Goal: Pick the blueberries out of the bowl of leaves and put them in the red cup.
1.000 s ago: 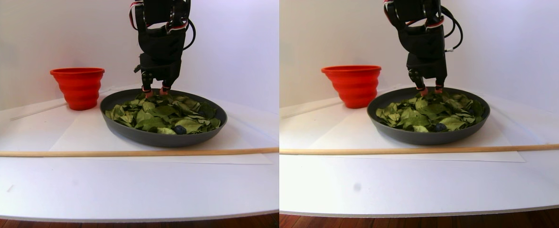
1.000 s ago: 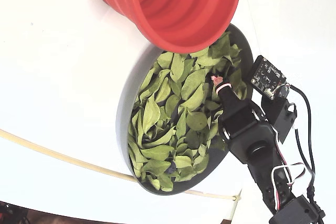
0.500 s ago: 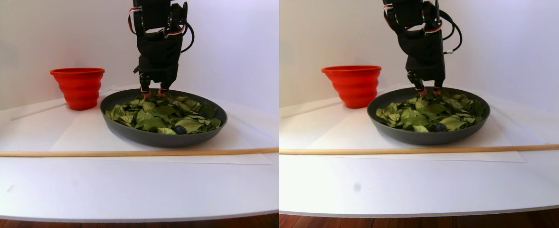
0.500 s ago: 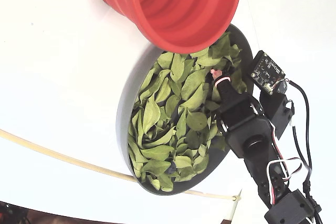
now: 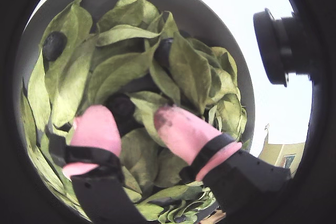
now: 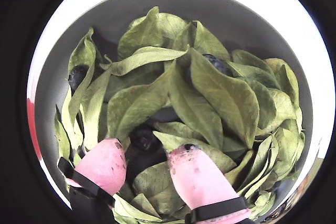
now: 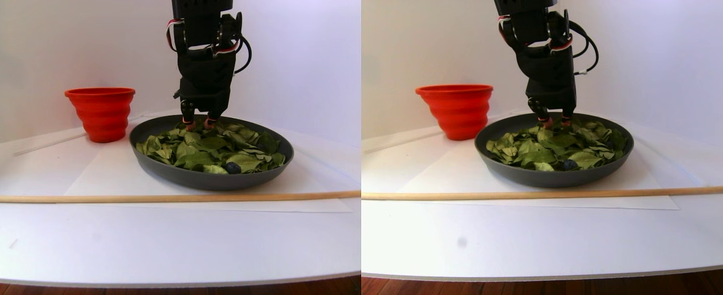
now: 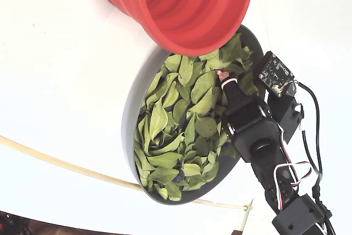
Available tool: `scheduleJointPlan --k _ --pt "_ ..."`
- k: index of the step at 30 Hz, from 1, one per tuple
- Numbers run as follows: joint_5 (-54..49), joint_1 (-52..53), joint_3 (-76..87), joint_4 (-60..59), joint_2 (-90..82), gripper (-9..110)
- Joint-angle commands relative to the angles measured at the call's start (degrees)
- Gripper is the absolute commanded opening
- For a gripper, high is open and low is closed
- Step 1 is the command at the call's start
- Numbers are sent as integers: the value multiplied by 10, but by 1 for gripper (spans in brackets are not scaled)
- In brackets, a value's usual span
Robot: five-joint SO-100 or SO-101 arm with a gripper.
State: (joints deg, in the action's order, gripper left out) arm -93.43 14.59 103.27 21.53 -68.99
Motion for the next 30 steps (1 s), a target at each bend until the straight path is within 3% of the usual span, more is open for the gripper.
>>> scheduleJointPlan --k 1,30 --pt "4 8 -32 11 -12 15" --pt "19 7 -54 21 32 16"
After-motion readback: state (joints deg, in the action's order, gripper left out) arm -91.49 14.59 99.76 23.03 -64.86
